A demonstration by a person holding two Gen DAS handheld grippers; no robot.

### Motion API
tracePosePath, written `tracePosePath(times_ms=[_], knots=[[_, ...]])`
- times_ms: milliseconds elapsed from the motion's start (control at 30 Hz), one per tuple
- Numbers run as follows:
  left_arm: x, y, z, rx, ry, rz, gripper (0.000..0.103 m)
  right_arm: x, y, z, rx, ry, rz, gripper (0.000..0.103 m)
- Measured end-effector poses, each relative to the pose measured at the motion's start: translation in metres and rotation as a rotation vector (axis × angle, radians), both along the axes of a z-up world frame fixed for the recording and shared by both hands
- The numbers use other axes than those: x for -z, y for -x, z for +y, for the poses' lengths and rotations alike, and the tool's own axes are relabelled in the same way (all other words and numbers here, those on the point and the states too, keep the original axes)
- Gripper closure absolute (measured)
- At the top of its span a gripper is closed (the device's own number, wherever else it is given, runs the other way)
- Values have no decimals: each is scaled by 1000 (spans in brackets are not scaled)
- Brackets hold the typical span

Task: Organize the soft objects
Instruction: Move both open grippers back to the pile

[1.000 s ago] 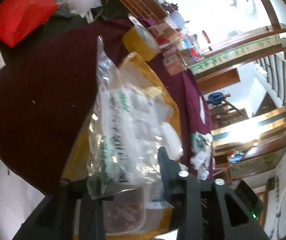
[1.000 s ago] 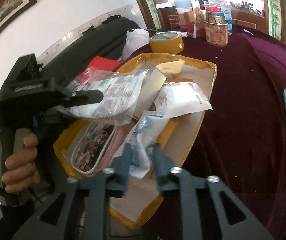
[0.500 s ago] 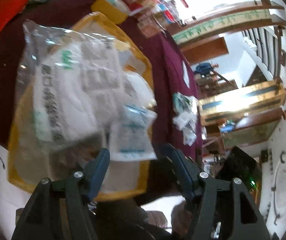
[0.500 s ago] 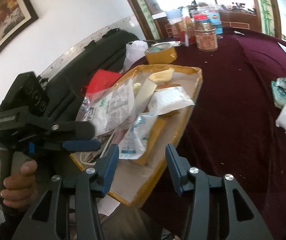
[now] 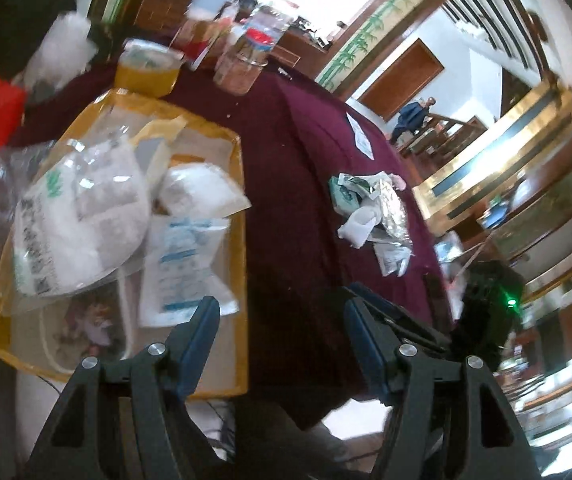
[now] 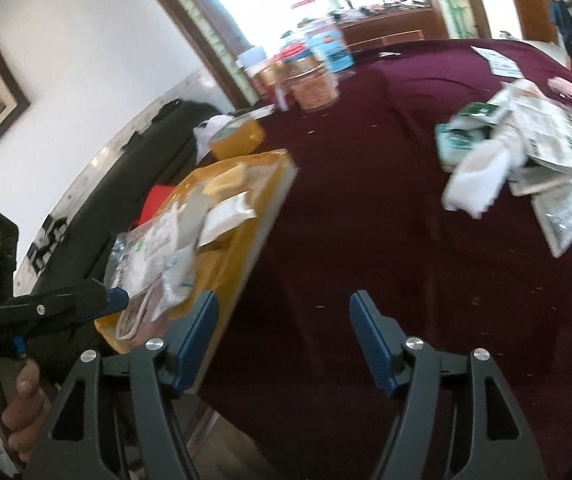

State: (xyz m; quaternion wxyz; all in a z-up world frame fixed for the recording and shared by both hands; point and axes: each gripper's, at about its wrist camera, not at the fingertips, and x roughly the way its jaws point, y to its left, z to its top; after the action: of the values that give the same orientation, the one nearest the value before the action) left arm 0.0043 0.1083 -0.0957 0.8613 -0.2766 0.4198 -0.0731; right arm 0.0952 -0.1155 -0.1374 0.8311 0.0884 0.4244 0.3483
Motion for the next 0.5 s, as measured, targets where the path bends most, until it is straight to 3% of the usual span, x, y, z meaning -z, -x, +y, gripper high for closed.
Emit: tracePosePath(times_ms=[167,500], knots=[[0,-23,-36,-58,-136,-20,35,5,-12,-29,61,-23,10,35],[7,-69,-88,116,-150,16,30,-6,-76,-92,116,-107,28,33]])
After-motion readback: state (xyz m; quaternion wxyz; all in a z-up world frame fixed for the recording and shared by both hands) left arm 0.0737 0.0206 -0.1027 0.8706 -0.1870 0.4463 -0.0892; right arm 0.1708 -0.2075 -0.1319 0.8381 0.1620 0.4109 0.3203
